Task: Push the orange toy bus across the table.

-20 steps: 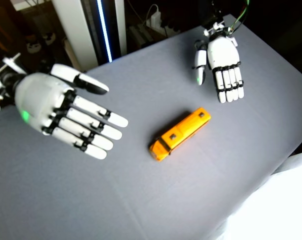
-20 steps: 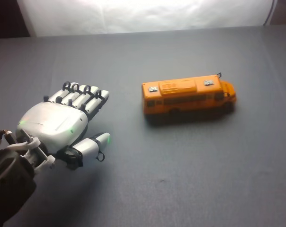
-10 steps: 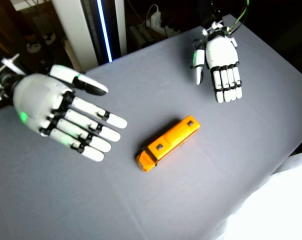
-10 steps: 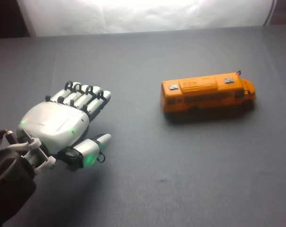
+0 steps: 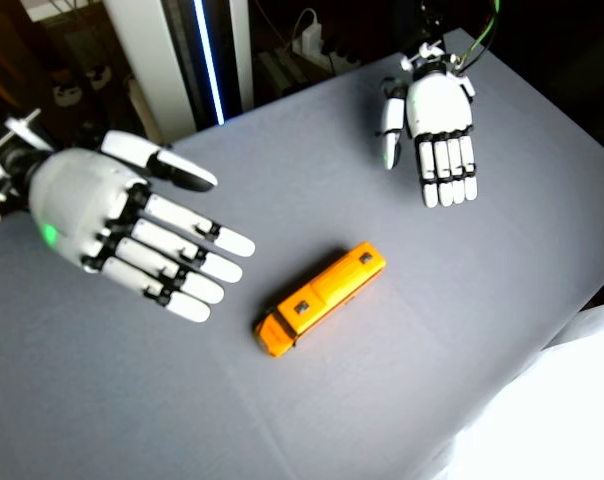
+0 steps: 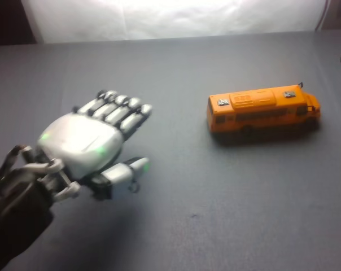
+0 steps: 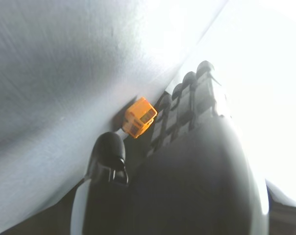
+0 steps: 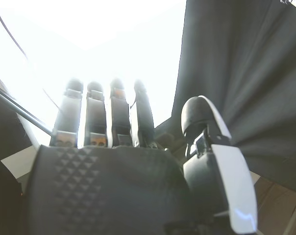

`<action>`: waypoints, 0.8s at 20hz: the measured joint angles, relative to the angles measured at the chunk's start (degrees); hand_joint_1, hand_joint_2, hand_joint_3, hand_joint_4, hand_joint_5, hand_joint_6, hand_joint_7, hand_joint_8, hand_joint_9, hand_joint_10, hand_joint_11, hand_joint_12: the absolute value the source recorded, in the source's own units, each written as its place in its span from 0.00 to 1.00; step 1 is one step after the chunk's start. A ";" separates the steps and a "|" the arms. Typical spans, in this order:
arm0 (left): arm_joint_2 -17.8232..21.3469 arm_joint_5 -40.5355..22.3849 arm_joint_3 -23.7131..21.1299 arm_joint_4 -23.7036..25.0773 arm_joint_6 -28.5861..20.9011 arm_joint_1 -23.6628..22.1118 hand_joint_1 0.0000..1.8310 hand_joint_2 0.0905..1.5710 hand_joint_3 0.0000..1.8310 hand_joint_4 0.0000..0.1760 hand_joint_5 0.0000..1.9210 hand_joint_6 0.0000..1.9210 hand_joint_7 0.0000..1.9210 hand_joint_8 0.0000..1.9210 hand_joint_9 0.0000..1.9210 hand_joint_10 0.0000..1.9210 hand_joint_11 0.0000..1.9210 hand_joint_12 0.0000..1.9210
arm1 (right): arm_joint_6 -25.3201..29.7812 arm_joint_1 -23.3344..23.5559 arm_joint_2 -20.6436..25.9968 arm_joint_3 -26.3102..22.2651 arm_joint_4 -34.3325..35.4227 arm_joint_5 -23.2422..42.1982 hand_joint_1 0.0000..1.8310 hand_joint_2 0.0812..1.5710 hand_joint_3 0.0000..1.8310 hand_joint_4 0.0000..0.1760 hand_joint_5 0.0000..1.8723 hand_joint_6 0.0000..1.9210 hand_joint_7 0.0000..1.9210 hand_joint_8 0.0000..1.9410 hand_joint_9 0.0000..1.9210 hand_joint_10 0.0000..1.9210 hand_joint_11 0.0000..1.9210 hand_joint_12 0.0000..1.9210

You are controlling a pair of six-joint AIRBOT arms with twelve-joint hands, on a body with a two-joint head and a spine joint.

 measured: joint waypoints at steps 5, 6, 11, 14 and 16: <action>-4.15 6.58 3.13 5.09 -0.04 -4.33 0.00 0.95 0.00 0.00 0.00 0.00 0.00 0.00 0.00 0.00 0.00 0.00 | 0.17 0.02 0.00 0.07 0.13 0.00 0.10 0.88 0.00 0.11 0.18 0.00 0.14 0.00 0.07 0.01 0.02 0.05; -4.83 8.41 4.00 5.05 0.02 -4.72 0.00 0.96 0.00 0.00 0.00 0.00 0.00 0.00 0.00 0.00 0.00 0.00 | 0.20 0.00 0.00 0.09 0.17 0.00 0.10 0.89 0.00 0.06 0.18 0.00 0.14 0.00 0.08 0.01 0.03 0.06; -7.56 12.68 6.84 6.12 0.72 -7.45 0.00 0.97 0.00 0.00 0.00 0.00 0.00 0.00 0.00 0.00 0.00 0.00 | 0.20 0.00 0.00 0.11 -0.22 0.02 0.10 0.90 0.01 0.05 0.17 0.00 0.14 0.00 0.08 0.00 0.03 0.06; -9.53 15.23 8.26 6.97 1.01 -8.70 0.00 0.97 0.00 0.00 0.00 0.00 0.00 0.00 0.00 0.00 0.00 0.00 | 0.22 0.00 0.00 0.24 0.09 0.00 0.10 0.90 0.00 0.01 0.17 0.00 0.14 0.00 0.08 0.00 0.03 0.07; -10.43 16.61 9.09 7.30 1.33 -9.57 0.00 0.97 0.00 0.00 0.00 0.00 0.00 0.00 0.00 0.00 0.00 0.00 | 0.22 0.02 0.00 0.24 -0.04 0.00 0.09 0.89 0.00 0.05 0.17 0.00 0.13 0.00 0.06 0.00 0.01 0.06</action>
